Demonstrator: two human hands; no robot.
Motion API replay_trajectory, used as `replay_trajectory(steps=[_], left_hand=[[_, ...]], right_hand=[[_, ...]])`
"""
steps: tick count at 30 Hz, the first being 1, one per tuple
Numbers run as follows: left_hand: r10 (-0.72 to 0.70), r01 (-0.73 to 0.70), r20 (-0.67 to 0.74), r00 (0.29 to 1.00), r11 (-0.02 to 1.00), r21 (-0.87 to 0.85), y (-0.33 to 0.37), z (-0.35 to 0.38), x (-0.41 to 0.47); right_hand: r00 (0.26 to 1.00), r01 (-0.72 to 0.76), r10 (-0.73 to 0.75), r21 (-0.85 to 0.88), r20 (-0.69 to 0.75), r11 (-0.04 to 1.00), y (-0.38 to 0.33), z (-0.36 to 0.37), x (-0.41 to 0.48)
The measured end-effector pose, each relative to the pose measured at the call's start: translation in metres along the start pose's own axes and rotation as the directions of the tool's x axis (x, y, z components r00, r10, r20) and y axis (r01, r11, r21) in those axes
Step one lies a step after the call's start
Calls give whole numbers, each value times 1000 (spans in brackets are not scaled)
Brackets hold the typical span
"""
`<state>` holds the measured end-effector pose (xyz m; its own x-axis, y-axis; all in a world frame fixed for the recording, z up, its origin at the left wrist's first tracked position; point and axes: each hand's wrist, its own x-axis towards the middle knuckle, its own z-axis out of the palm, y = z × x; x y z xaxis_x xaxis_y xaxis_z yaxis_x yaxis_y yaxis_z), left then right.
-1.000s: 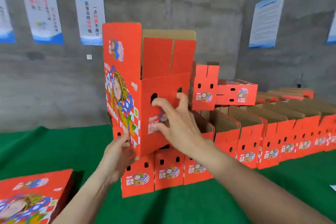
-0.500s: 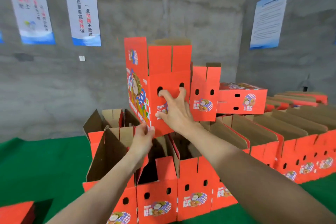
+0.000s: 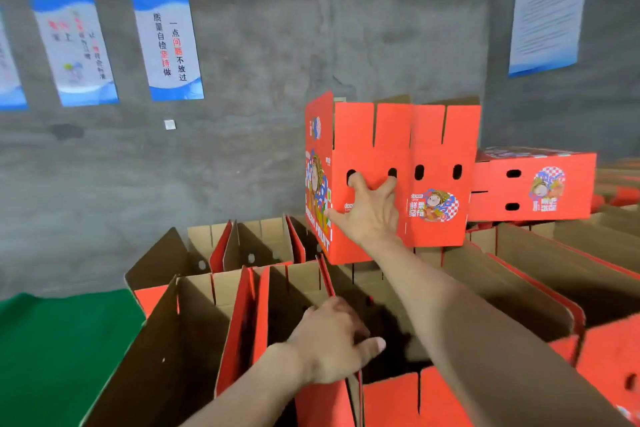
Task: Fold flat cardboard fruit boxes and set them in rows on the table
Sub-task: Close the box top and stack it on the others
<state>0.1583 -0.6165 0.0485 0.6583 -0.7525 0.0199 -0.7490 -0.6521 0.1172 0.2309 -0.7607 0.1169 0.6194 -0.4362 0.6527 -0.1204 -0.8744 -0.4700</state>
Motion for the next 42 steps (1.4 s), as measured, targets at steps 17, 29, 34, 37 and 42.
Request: replay_trajectory(steps=[17,29,34,37,42], left_hand=[[-31,31,-36,999,999,-20,-5,10,0],[-32,21,-58,998,985,-170,-5,18,3],[-21,4,-83,996,980,-201,-1,20,4],[-66,41,-136,989,983,-177,2,21,4],[-158,106,-261,952,973,-204,6,19,-6]], right_hand=[[1000,6,-6,-4,13,1000,5,-34,40],[979,-59,82,-130,186,990,15,4,1],[983,174,-155,-245,94,954,21,7,-17],[939,153,-54,-271,340,951,27,8,-30],[918,113,-44,-152,395,982,16,-6,-53]])
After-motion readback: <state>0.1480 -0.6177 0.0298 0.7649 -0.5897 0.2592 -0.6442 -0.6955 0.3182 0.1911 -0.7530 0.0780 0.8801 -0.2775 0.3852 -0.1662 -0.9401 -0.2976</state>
